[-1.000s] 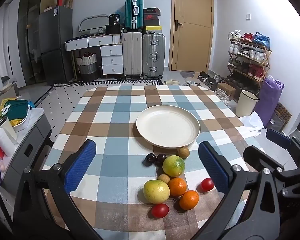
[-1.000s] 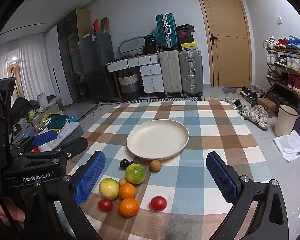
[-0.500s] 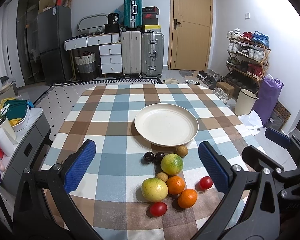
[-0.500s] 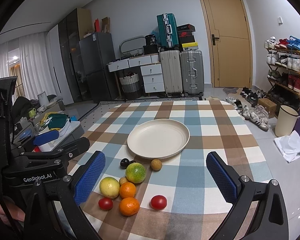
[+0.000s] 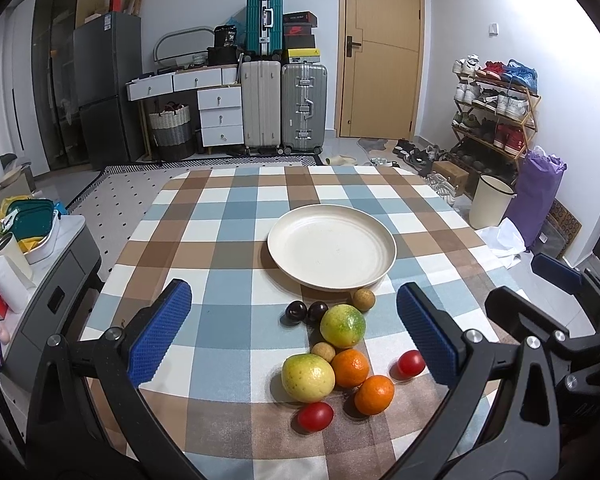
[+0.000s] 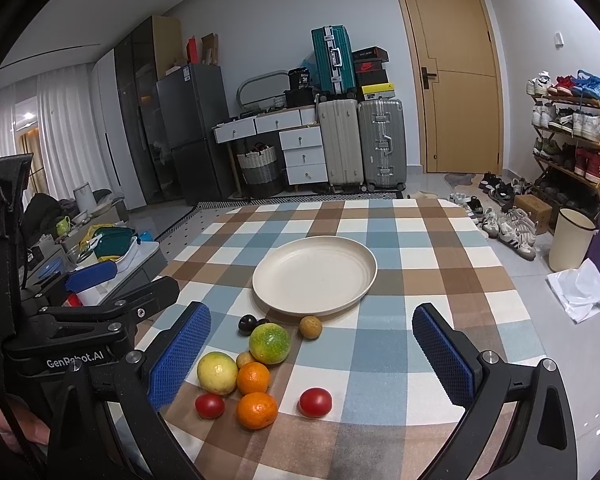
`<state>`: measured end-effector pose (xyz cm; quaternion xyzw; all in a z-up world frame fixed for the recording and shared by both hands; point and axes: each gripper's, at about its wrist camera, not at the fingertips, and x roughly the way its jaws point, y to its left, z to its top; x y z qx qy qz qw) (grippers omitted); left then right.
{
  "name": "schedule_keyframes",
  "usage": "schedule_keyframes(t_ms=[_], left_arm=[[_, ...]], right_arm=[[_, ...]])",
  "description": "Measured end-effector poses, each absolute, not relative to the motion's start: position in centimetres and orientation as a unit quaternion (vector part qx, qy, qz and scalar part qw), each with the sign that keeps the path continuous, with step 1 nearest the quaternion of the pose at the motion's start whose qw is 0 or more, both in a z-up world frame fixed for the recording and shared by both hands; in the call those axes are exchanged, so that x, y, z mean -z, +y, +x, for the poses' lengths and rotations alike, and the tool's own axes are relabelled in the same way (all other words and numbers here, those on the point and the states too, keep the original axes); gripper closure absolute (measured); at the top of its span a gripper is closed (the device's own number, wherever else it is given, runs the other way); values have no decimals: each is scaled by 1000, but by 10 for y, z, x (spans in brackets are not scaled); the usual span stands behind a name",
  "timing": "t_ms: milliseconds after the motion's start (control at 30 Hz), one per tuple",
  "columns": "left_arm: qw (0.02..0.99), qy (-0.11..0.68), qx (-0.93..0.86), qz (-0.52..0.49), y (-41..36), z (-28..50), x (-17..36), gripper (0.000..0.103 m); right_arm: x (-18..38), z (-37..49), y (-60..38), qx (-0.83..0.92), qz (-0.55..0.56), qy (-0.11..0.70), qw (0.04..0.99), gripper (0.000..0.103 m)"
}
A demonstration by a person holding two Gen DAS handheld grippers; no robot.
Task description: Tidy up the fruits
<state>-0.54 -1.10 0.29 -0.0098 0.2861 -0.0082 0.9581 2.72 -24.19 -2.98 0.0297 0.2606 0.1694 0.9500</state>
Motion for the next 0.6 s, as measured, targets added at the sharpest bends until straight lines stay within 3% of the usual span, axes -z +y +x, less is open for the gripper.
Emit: schedule_keyframes(t_ms=[600], left_arm=[[957, 288, 8, -10, -12, -4, -2, 0]], right_arm=[[25, 25, -245, -167, 34, 253, 952, 0]])
